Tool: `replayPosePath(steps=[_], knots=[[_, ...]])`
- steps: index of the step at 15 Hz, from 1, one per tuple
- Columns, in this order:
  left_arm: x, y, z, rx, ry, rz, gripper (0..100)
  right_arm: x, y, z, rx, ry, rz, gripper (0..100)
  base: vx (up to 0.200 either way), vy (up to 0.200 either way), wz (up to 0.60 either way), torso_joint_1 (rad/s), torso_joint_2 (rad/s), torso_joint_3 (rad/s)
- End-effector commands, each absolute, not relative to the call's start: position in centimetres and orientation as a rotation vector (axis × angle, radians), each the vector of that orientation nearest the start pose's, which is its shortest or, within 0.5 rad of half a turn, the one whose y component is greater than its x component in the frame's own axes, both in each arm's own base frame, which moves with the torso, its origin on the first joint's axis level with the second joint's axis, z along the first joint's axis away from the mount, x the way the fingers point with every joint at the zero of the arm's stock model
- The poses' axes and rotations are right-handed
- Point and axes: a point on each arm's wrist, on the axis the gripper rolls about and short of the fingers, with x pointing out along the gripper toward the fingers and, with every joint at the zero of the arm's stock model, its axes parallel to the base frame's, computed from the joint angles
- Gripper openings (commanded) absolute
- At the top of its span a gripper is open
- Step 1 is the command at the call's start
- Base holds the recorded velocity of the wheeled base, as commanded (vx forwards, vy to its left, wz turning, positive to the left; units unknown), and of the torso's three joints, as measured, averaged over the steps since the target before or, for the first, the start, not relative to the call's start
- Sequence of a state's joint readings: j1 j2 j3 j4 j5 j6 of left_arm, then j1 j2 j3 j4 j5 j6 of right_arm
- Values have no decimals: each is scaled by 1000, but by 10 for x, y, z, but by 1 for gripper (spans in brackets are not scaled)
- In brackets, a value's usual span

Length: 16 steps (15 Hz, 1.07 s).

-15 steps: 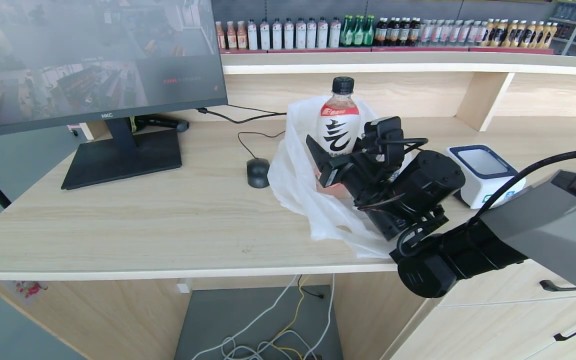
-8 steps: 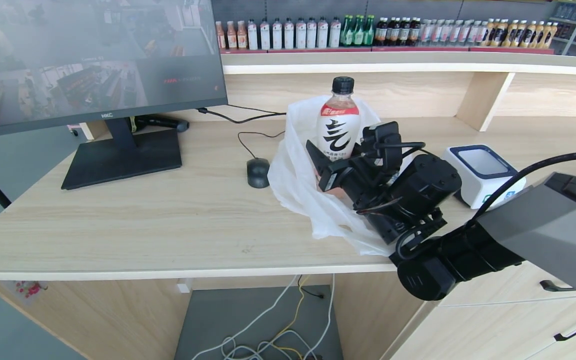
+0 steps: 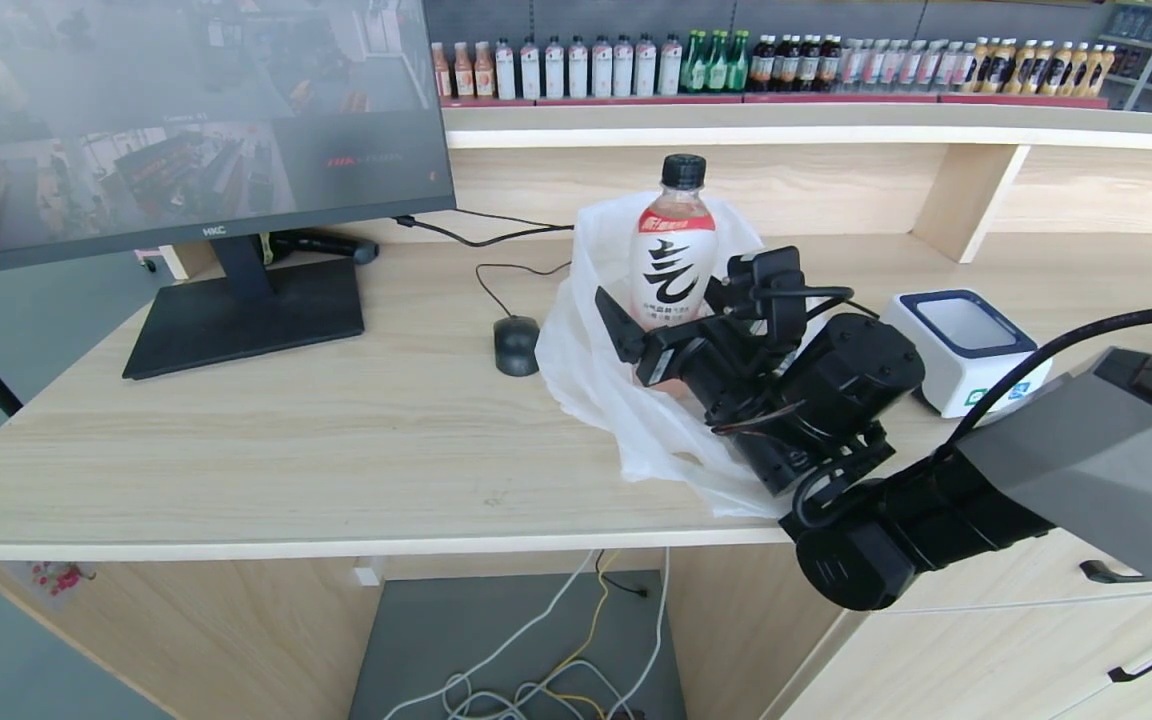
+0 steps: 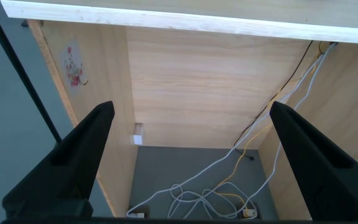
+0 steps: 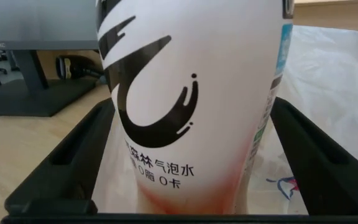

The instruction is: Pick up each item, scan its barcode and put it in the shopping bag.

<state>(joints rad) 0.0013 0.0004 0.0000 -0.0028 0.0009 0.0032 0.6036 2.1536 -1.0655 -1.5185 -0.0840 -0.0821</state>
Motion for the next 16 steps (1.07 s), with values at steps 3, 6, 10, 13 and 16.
replayPosePath(steps=[3,6,10,13,16], knots=[[-23,0,76,3,-3,3,100,326,230,179,81,-435,504,100,0,0,0,0,0,0],[-23,0,76,3,-3,3,100,319,225,186,84,-443,504,100,0,0,0,0,0,0],[-23,0,76,3,-3,3,100,295,208,210,97,-476,502,100,0,0,0,0,0,0],[-23,0,76,3,-3,3,100,267,191,224,74,-493,503,100,0,0,0,0,0,0],[-23,0,76,3,-3,3,100,243,176,234,82,-515,505,100,0,0,0,0,0,0]])
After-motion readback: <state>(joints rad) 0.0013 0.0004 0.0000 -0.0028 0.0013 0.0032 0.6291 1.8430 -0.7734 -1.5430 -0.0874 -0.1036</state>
